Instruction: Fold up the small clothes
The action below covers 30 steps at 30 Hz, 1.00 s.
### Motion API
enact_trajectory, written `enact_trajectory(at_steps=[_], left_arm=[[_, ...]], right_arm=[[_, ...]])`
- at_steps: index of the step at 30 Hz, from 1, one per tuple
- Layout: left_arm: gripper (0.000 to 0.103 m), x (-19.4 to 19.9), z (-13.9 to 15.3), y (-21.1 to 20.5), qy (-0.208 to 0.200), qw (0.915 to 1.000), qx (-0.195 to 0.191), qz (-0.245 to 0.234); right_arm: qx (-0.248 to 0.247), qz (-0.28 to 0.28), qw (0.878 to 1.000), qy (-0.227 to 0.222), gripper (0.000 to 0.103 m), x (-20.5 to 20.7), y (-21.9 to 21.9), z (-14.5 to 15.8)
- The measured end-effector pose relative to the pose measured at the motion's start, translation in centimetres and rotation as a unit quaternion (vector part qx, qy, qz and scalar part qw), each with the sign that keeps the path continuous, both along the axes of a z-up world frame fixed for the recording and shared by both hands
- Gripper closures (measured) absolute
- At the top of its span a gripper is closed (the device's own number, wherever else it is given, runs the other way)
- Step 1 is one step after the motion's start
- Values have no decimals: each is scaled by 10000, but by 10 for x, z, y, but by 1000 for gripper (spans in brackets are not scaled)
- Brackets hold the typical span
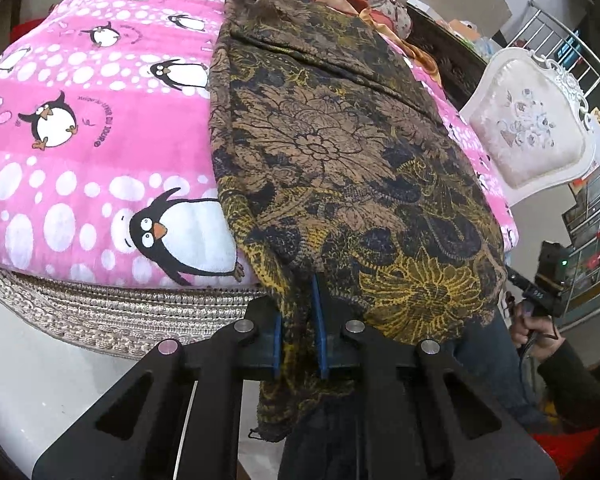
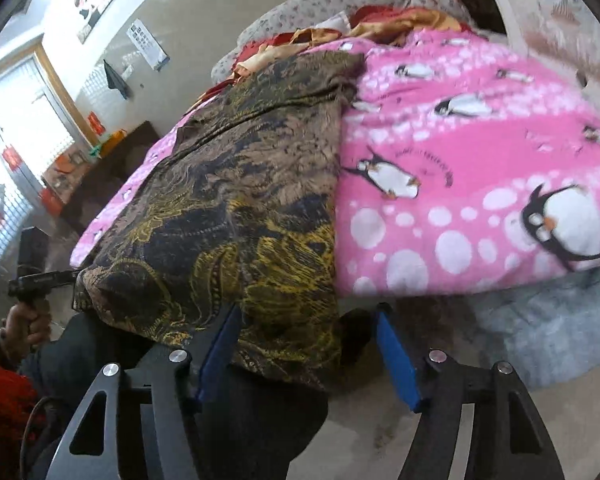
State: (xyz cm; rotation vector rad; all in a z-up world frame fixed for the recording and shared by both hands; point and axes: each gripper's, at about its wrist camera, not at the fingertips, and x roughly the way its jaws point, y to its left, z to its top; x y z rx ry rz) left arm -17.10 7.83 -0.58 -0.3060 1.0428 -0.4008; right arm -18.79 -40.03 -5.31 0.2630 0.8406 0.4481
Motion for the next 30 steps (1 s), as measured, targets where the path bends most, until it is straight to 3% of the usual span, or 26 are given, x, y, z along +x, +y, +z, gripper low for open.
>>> enact_trajectory(at_steps=[3,5,7,8,11,19,21,23,25,27,30], left_arm=[[91,-1,0,0,-15,10000,-6,28],[91,-2,1,0,-25,10000,2,48],[91,-5,1,0,-52,10000,43,66],[91,-5,2,-1,-73,9999,85,58],[92,-7,3,-3,-76,9999,82,70],[91,-7,-1,12,172,9973,-712,44],[81,-10,-2,13,236,9949,-977,-4],[59,-13,-2,14,232,9916,-1266,-97],[48,-16,1,10,144,9908,-1328,-197],[47,-17,4,4,94,9919,-1224,-332],[47,-15,5,1,104,9893,-1390,-432]], right_arm=[[231,302,9992,75,49,9,0,-10],[392,548,9976,182,65,10,0,-13],[342,766,9962,254,92,8,2,-11],[343,882,9952,269,96,4,2,-8],[522,998,9934,215,98,-9,-3,7],[1608,809,9827,-426,99,-34,-39,60],[1819,764,9789,-528,99,-31,-42,67],[1902,765,9771,-573,99,-28,-38,71],[1928,770,9764,-596,99,-20,-35,74],[1939,747,9762,-613,99,-17,-32,77],[1942,726,9764,-609,99,-14,-29,80]])
